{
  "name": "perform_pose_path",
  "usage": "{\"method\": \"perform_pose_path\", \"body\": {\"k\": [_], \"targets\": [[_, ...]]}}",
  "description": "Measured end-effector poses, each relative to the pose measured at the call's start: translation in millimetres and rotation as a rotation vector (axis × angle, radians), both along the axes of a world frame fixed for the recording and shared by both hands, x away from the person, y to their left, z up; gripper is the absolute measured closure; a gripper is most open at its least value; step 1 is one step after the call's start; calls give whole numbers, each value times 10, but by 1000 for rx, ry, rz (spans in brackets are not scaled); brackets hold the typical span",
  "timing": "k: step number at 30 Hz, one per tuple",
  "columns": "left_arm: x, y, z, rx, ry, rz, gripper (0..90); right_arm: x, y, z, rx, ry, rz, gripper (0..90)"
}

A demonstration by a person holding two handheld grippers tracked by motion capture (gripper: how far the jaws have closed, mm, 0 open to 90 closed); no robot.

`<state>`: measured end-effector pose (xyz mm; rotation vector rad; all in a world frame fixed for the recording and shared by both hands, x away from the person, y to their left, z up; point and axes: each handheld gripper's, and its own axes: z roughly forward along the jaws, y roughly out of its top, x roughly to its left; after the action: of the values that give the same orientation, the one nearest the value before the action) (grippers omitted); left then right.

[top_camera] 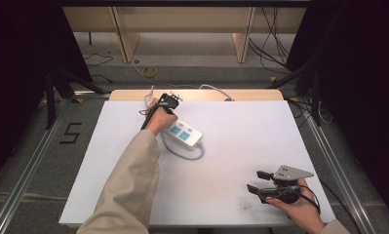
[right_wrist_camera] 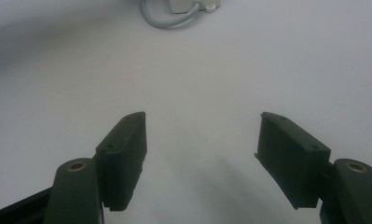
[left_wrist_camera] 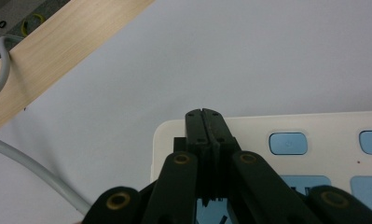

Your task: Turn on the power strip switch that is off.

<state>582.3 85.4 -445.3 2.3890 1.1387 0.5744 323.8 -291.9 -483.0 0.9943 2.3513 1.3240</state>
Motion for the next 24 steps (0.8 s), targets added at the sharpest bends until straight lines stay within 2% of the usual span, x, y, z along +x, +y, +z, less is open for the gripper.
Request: {"method": "perform_pose_path", "body": {"k": [5, 6, 7, 10, 18, 21, 24], "targets": [[6, 5, -4, 3, 0, 6, 899, 0, 2, -1, -1, 0, 1, 337], [6, 6, -13, 44, -5, 7, 899, 1, 3, -2, 0, -2, 2, 336], [5, 13, -15, 56, -12, 5, 900, 0, 4, -3, 0, -1, 1, 337], [8, 36, -17, 23, -7, 16, 900, 1, 5, -4, -1, 0, 3, 337], [8, 55, -13, 24, -9, 13, 900, 10, 9, -4, 1, -1, 3, 337], [4, 67, 1, 7, -10, 11, 899, 9, 6, -1, -1, -2, 3, 337], [1, 64, 49, -6, -35, 8, 900, 9, 3, -3, 0, -2, 4, 337]]}}
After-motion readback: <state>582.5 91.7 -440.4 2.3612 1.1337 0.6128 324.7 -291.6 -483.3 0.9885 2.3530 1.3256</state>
